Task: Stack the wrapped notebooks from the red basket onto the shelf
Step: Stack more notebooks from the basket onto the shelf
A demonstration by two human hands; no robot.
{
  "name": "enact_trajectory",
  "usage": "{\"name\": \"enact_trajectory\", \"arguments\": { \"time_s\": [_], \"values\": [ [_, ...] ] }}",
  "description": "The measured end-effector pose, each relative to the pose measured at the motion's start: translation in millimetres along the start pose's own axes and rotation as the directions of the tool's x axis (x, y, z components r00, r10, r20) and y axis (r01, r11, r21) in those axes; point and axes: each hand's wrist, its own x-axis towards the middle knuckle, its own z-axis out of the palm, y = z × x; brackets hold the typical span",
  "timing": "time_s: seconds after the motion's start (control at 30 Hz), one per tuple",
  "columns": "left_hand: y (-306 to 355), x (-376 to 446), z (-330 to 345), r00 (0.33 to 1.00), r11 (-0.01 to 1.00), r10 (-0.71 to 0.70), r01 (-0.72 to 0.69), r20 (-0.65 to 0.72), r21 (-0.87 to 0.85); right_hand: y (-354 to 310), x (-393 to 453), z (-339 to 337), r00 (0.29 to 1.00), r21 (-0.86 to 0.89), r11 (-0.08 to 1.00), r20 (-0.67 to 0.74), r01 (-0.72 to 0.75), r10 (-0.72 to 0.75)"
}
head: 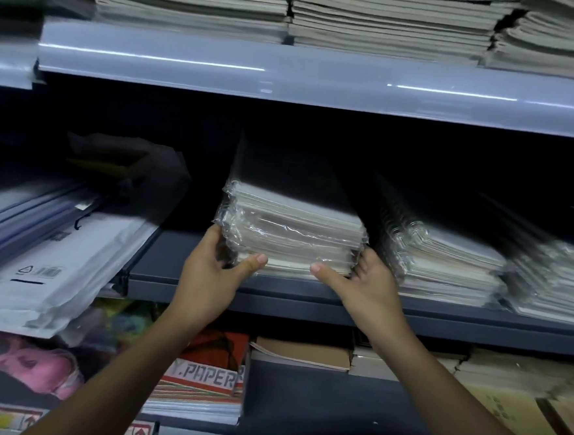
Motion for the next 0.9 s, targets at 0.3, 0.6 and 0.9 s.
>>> {"name": "enact_trajectory", "arguments": {
  "time_s": [0.3,0.6,0.9],
  "values": [
    [-2.4,14.1,-3.2,1.0,0.999,-0.028,0.028,-0.01,-0.034,2.3,2.9,-10.4,0.999,0.102,0.995,0.041,-0.008,0.004],
    [0.0,10.4,11.1,0.999,0.997,-0.004,0.008,0.049,-0.073,-5.0,-14.5,-12.5,0.998,0.132,0.991,-0.049,0.039,-0.033],
    [26.3,19.9,7.5,0.975,0.981,0.195,-0.195,0.105,-0.014,-7.6,-18.3,-17.9,0.995,0.209,0.973,-0.034,0.094,-0.089]
  ]
}}
